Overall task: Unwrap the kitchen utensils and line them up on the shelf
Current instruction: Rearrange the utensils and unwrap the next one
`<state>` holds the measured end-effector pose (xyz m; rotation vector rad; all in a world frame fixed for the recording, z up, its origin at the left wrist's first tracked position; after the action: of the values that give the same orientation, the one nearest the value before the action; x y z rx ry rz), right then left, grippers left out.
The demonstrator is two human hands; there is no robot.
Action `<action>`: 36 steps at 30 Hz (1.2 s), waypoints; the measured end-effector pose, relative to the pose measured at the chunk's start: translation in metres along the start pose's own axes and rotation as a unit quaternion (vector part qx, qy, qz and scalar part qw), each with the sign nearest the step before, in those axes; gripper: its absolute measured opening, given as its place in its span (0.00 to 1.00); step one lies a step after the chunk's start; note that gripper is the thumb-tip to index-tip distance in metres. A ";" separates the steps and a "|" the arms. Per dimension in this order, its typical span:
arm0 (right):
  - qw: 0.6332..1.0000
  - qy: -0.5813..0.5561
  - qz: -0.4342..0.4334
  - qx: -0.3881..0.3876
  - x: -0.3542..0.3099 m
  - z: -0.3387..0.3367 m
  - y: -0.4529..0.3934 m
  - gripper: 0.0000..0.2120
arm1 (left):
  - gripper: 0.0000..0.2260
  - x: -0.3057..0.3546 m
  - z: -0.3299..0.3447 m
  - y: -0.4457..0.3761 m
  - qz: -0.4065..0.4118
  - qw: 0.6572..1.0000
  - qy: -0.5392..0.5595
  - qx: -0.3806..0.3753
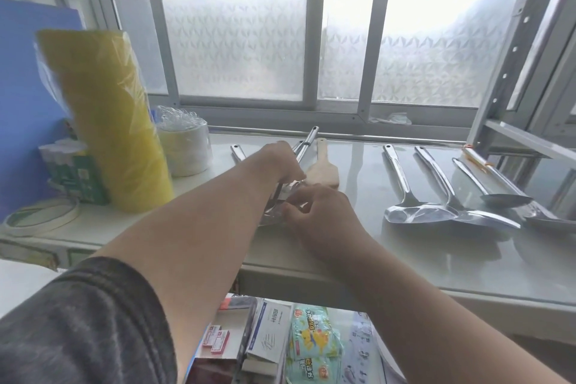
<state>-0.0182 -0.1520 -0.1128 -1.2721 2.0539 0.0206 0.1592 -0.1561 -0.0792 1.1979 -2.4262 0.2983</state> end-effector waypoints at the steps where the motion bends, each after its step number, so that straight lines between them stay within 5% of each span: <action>1: 1.000 0.001 -0.001 -0.001 0.000 0.000 0.001 0.06 | 0.18 0.002 0.000 0.000 0.007 1.000 -0.008 0.001; 8: 1.000 -0.005 0.008 -0.010 0.000 -0.001 0.002 0.07 | 0.11 0.008 -0.004 0.009 -0.013 0.999 -0.011 -0.044; 11: 1.000 0.000 0.011 -0.012 -0.001 -0.002 0.002 0.07 | 0.17 0.010 -0.006 0.008 -0.020 0.999 0.008 -0.044; 14: 1.000 0.005 0.013 -0.018 -0.002 -0.002 0.001 0.08 | 0.24 0.011 -0.005 0.009 -0.036 0.999 0.025 -0.030; 19: 1.000 -0.014 0.010 -0.016 0.000 -0.002 0.002 0.06 | 0.12 0.011 -0.015 0.013 -0.007 1.000 0.007 -0.017; 26: 0.998 -0.001 -0.061 0.005 -0.004 -0.003 0.005 0.08 | 0.13 -0.020 -0.059 0.009 0.016 0.995 0.072 0.066; 30: 0.987 0.082 -0.114 -0.073 -0.010 0.004 0.012 0.24 | 0.13 -0.039 -0.084 0.024 0.022 0.991 0.099 0.086; 36: 0.982 0.129 -0.123 -0.058 -0.014 0.014 0.011 0.22 | 0.17 -0.071 -0.092 0.043 0.008 0.986 0.133 0.101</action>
<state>-0.0160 -0.1305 -0.1191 -1.6693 2.1195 -0.1473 0.1891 -0.0462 -0.0298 1.1387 -2.2138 0.6784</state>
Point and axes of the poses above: each hand's wrist, its own y-axis away from the middle knuckle, its own z-axis out of the palm, x = y × z, the point moved 3 cm from there along -y, towards the middle knuckle, and after that the axes turned 13 degrees about y, right-handed, at the moved point
